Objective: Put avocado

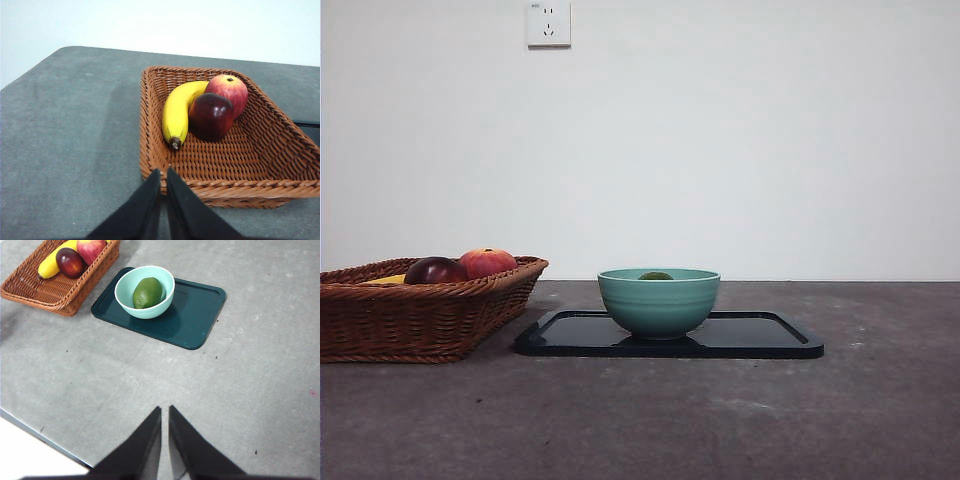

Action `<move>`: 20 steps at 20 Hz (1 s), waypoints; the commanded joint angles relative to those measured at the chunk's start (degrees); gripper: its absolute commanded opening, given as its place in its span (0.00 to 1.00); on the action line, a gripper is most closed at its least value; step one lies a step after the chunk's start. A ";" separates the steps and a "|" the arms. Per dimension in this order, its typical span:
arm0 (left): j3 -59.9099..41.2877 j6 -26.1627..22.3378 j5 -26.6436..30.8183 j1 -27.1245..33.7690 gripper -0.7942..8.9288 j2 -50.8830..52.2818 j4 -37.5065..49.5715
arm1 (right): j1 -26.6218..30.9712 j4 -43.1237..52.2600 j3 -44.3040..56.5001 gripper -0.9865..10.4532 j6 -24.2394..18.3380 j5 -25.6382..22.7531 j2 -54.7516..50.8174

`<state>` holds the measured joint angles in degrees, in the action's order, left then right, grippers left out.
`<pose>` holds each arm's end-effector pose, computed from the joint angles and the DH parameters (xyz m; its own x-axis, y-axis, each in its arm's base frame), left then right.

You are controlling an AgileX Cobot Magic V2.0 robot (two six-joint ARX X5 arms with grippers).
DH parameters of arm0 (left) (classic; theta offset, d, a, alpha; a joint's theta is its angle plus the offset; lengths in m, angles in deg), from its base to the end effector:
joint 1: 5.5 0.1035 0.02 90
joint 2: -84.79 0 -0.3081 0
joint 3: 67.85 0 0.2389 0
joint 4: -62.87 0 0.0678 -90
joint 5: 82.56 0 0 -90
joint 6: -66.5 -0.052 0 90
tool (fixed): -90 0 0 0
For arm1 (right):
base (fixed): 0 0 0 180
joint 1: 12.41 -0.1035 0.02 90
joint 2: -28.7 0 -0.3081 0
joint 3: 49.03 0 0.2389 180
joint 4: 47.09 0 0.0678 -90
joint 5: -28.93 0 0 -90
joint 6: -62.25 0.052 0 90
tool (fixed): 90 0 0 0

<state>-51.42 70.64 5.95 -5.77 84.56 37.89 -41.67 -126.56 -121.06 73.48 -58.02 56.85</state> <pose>0.0597 -0.0016 0.1531 0.9878 -0.0307 -0.1526 0.0193 0.9970 -0.0753 0.0143 0.0112 0.3448 0.6824 0.4433 -0.5812 -0.4169 0.8891 0.1887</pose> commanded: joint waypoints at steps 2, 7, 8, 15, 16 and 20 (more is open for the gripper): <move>-1.25 0.42 -0.48 -0.07 0.10 0.04 -0.28 | 2.03 2.08 -0.11 0.10 -8.63 -2.25 -0.85; -1.25 0.42 -0.48 -0.07 0.10 0.04 -0.28 | 11.08 5.44 0.17 0.10 -14.67 -3.10 -2.03; -1.25 0.42 -0.48 -0.07 0.10 0.04 -0.28 | 11.63 5.68 0.17 0.10 -14.67 -3.10 -2.03; -1.22 0.42 -0.48 -0.07 0.10 0.04 -0.28 | 21.29 20.39 10.03 0.10 -17.35 -2.91 -6.54; -1.25 0.42 -0.48 -0.07 0.10 0.04 -0.28 | 23.06 26.08 14.25 0.10 -17.07 -2.29 -8.31; -1.22 0.42 -0.48 -0.07 0.10 0.04 -0.28 | 29.14 47.56 35.17 0.10 -15.72 1.09 -17.03</move>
<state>-51.42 70.66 5.95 -5.77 84.56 37.89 -12.40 -80.14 -86.46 56.93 -57.08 39.51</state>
